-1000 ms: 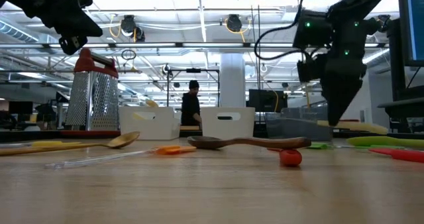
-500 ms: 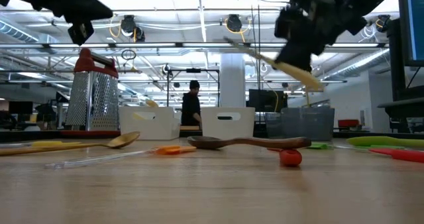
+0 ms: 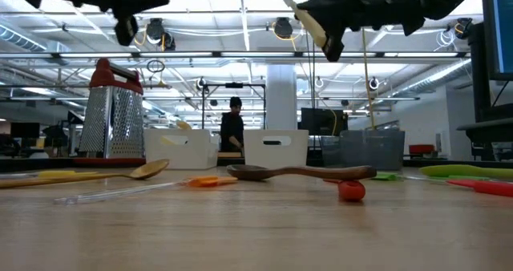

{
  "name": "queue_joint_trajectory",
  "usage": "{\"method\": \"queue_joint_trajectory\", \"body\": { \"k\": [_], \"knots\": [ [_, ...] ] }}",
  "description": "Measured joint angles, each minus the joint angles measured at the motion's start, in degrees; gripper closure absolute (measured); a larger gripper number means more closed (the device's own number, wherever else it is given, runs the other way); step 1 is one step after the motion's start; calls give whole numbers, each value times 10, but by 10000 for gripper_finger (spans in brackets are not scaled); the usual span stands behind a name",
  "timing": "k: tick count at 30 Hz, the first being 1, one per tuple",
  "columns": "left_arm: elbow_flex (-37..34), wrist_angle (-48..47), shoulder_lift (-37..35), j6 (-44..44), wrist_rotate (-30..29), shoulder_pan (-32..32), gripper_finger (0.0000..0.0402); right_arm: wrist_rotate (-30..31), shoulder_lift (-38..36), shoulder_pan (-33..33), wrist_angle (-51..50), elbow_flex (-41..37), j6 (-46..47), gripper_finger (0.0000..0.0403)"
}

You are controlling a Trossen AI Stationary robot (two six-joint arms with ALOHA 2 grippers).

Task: Pick & Place Kitchen Items
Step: Put the yellow knife into the left white bin

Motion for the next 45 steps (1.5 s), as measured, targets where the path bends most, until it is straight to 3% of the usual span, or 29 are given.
{"method": "queue_joint_trajectory", "body": {
  "k": [16, 30, 41, 45],
  "knots": [
    [0, 266, 255, 13, 0, -64, 380, 1, 27, 12, 7, 0, -5, 365],
    [1, 453, 403, 53, -1, -70, 380, 0, 126, 31, 129, 0, -5, 365],
    [71, 455, 475, 26, -19, -66, 379, -1, 171, 31, 168, 0, 3, 365],
    [72, 431, 481, 9, -15, -58, 354, -1, 170, 31, 170, 0, 3, 365]
  ]
}}
